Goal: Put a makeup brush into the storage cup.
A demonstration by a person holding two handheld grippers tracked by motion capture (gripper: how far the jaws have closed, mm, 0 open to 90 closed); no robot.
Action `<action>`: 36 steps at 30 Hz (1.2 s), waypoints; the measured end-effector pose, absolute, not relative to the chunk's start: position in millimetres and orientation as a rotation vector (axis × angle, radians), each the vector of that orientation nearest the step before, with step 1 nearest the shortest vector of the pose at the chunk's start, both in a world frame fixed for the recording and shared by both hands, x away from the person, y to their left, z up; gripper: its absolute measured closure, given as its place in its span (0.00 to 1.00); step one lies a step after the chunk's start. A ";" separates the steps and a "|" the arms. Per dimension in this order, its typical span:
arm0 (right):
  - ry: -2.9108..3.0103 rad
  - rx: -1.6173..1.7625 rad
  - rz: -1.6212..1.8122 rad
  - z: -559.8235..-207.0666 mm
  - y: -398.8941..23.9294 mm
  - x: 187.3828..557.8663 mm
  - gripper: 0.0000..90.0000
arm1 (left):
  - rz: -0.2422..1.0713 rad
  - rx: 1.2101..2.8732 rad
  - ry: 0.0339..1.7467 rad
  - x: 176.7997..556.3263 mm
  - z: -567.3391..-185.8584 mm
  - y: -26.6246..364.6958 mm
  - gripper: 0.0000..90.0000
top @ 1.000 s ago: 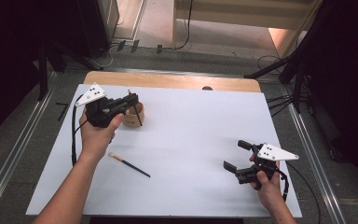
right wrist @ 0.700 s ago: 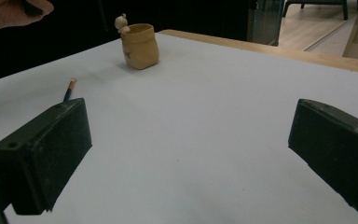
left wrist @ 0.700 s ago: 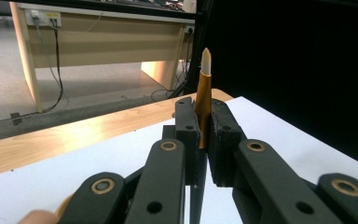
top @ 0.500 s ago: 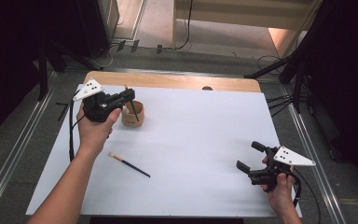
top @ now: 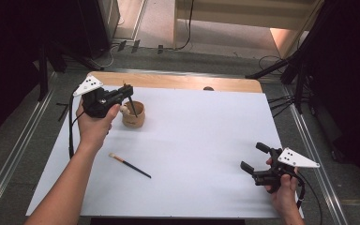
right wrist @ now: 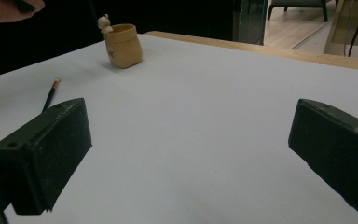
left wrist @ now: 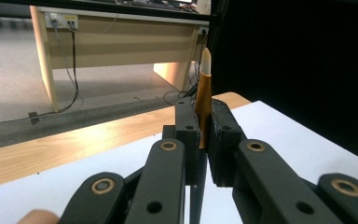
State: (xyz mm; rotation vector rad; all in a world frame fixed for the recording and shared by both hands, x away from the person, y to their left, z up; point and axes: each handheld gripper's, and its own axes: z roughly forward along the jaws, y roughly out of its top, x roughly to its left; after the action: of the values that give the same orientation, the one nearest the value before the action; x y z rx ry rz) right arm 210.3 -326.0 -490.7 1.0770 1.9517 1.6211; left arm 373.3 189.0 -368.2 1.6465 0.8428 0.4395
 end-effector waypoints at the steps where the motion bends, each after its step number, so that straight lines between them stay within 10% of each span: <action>1: 1.949 1.079 1.648 -490.4 -324.1 211.0 0.00 | 0.440 1.646 0.844 374.4 -367.9 189.3 0.95; 36: 2.003 1.038 1.655 -492.4 -305.8 210.5 0.00 | 0.519 1.626 0.912 399.0 -379.3 183.7 0.95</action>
State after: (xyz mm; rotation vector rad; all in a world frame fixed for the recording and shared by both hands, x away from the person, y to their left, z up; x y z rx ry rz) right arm 210.5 -305.8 -492.4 1.0375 2.0027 1.6552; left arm 399.0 183.7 -379.3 1.6259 0.9119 0.5186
